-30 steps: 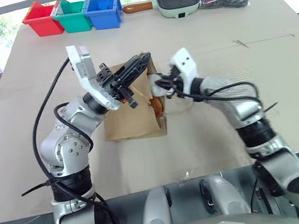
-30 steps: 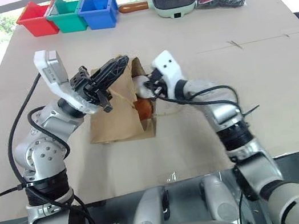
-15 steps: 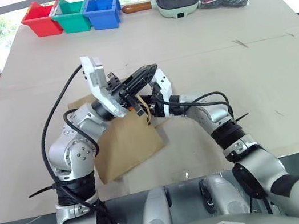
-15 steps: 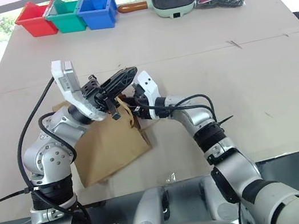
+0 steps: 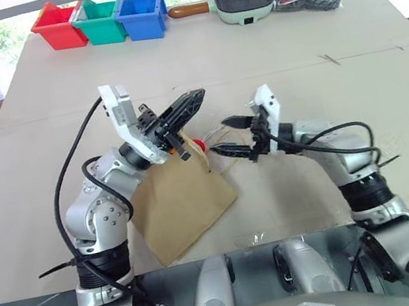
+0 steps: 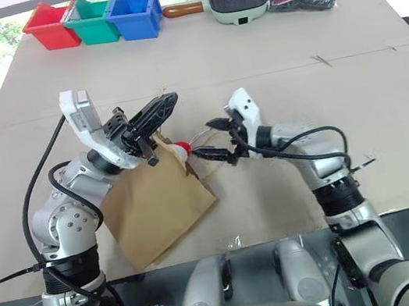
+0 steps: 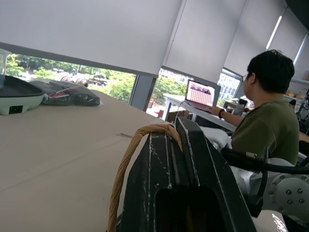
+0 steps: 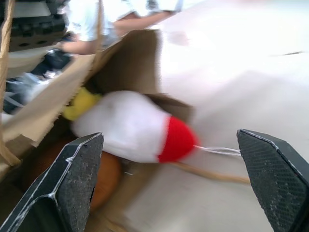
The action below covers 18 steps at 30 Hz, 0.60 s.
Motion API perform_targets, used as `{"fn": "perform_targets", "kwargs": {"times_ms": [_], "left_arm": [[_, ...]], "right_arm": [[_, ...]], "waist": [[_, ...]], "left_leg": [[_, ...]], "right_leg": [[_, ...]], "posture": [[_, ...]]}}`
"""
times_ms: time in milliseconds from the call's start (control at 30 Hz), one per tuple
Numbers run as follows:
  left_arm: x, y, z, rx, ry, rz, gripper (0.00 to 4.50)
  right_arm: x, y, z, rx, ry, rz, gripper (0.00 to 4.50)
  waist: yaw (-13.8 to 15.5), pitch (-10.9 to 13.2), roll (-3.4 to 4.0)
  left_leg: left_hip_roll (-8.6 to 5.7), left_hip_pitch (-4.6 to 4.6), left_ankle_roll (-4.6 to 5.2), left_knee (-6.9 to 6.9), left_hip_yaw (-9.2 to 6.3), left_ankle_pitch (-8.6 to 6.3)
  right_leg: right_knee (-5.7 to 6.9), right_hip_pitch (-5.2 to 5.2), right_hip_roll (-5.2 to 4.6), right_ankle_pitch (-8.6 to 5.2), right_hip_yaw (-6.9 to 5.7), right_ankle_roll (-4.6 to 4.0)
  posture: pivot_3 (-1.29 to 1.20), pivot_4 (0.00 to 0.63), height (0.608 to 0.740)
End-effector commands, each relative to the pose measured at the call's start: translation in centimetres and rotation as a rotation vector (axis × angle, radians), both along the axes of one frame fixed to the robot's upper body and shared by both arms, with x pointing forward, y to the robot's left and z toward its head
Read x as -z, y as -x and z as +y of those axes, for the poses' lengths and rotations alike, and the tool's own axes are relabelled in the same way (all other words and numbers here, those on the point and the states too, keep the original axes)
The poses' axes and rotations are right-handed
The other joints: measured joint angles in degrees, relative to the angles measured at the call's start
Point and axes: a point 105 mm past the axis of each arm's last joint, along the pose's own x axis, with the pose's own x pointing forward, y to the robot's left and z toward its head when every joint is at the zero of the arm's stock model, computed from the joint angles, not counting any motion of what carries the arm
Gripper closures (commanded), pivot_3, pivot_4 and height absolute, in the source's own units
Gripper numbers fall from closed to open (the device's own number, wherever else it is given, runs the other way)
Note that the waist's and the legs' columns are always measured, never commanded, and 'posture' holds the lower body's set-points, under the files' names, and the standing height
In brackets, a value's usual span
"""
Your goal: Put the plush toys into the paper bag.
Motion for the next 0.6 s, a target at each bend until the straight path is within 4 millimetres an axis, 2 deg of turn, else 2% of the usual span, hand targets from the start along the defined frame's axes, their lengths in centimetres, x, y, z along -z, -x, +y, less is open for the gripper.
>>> {"fn": "perform_targets", "kwargs": {"times_ms": [33, 200, 267, 367, 433, 500, 600], "left_arm": [[-2.1, -0.1, -0.3, 0.026, 0.044, -0.081, 4.5], [-4.2, -1.0, -1.4, 0.079, 0.081, -0.136, 4.5], [-5.4, -1.2, -1.8, 0.104, 0.094, -0.171, 4.5], [-7.7, -0.7, -0.8, 0.118, 0.125, -0.208, 4.5], [-7.4, -0.1, 0.3, 0.114, 0.09, -0.193, 4.5], [-6.1, 0.2, 1.8, 0.07, 0.046, -0.155, 4.5], [-4.6, 0.3, 3.3, 0.005, 0.014, -0.11, 4.5]], "right_arm": [[-2.6, -0.2, -4.2, 0.149, 0.005, -0.076, 0.21], [-2.6, -1.1, -9.2, 0.36, 0.009, -0.025, 0.21], [-2.6, -1.2, -10.5, 0.404, -0.001, -0.001, 0.21], [-2.9, -0.7, -12.4, 0.454, -0.027, 0.04, 0.21], [-3.0, -0.2, -13.1, 0.466, -0.041, 0.069, 0.21], [-2.9, 0.5, -13.5, 0.471, -0.06, 0.1, 0.21], [-2.7, 1.5, -12.8, 0.43, -0.096, 0.147, 0.21]], "waist": [[0.4, 0.0, -0.01], [0.3, 0.0, -0.01], [0.3, 0.0, -0.02], [0.2, 0.0, -0.02], [-0.4, 0.0, -0.01], [-0.8, 0.0, 0.02], [-0.6, 0.0, 0.01]], "left_leg": [[-0.01, -0.01, 0.0, 0.02, 0.0, 0.0], [0.0, 0.02, 0.01, 0.03, 0.05, 0.0], [0.01, 0.0, 0.01, 0.02, 0.02, 0.0], [0.01, -0.02, 0.01, 0.02, 0.06, 0.0], [0.02, -0.01, 0.01, -0.01, 0.07, 0.0], [0.05, 0.08, 0.01, -0.11, 0.1, 0.0], [0.09, 0.1, 0.01, -0.18, 0.07, -0.01]], "right_leg": [[-0.02, 0.01, -0.01, 0.0, 0.0, 0.0], [-0.03, 0.02, 0.05, 0.0, 0.07, 0.01], [-0.03, 0.02, 0.07, 0.0, 0.04, 0.0], [-0.06, 0.02, 0.06, 0.0, 0.08, 0.01], [-0.08, 0.01, 0.06, 0.0, 0.11, 0.01], [-0.09, 0.01, 0.1, -0.01, 0.18, 0.0], [-0.09, -0.01, 0.17, -0.02, 0.23, -0.01]], "posture": [[0.0, 0.15, 0.74], [0.0, 0.15, 0.74], [0.0, 0.15, 0.74], [0.0, 0.15, 0.74], [0.0, 0.15, 0.74], [0.0, 0.15, 0.74], [0.0, 0.15, 0.74]]}}
